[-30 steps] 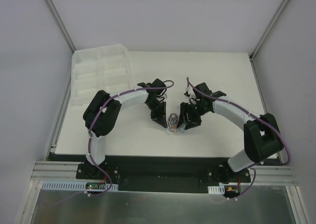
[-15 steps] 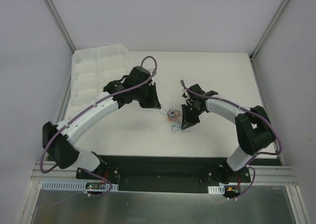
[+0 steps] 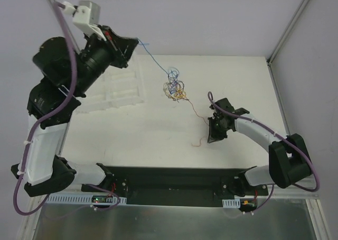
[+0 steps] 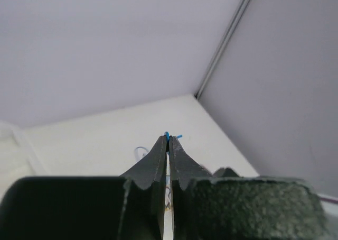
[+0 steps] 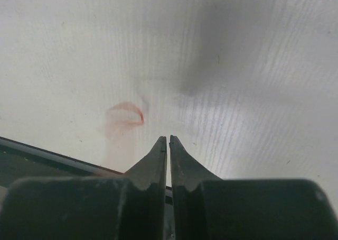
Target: Untangle the cables
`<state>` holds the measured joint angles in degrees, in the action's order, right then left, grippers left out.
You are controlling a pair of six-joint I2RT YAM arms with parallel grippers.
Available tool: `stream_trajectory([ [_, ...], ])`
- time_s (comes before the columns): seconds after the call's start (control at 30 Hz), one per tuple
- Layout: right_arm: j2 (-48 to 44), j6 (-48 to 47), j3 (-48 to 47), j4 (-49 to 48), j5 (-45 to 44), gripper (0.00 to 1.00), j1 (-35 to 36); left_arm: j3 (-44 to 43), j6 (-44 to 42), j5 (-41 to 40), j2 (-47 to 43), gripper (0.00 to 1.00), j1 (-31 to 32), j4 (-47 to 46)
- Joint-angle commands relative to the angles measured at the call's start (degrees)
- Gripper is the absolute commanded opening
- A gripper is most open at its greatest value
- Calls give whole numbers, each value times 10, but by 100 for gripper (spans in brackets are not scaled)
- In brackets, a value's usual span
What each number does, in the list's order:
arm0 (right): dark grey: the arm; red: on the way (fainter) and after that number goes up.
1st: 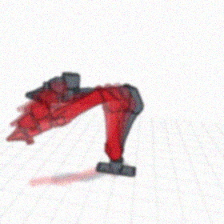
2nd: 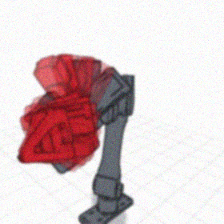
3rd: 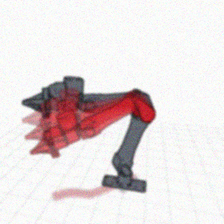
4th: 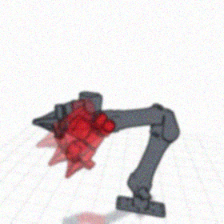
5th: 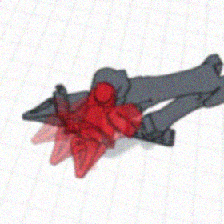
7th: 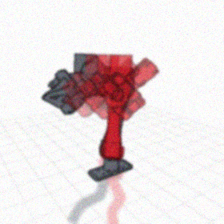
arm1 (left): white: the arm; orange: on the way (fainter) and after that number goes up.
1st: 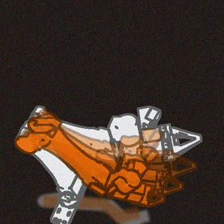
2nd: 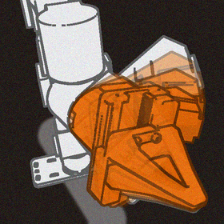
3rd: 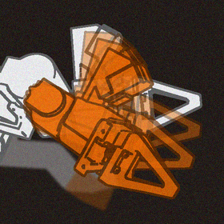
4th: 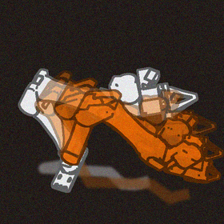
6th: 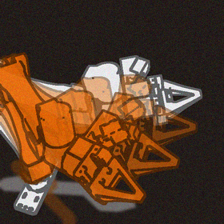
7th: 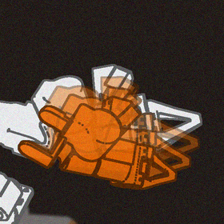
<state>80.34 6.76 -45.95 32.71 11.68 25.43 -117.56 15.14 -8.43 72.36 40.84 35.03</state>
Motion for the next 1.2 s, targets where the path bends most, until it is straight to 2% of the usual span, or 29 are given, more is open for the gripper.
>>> stream_trajectory([
  [0.0,-40,-10,3,5,-39,9,-10,-140,-75,9,66,0,1,-28],
  [0.1,-52,-14,1,14,-52,10,-19,-172,-68,20,96,0,1,-37],
  [0.2,-67,-15,1,20,-64,1,-28,-176,-73,-10,108,0,1,-44],
  [0.33,-91,-18,-3,26,-59,1,-32,-163,-66,-38,109,0,0,-44],
  [0.4,-110,-27,-11,24,-31,6,-32,-138,-52,-16,101,0,0,-44],
  [0.5,-125,-39,-41,24,25,22,-32,-73,-7,25,83,0,0,-43],
  [0.6,-129,-37,-76,33,49,31,-31,28,70,60,67,0,0,-44],
  [0.83,-123,-33,-91,49,62,39,-31,226,207,199,79,0,1,-49],
  [0.93,-107,-27,-73,41,63,40,-31,315,188,258,89,0,12,-62],
  [1.03,-85,-20,-66,31,79,40,-31,368,127,377,131,1,6,-37],
  [1.1,-70,-18,-70,27,84,41,-31,377,103,404,162,24,6,-13],
  [1.13,-63,-17,-74,23,86,41,-32,383,98,400,171,43,6,-10],
  [1.17,-53,-16,-80,20,89,42,-32,385,94,394,176,54,6,-9],
])
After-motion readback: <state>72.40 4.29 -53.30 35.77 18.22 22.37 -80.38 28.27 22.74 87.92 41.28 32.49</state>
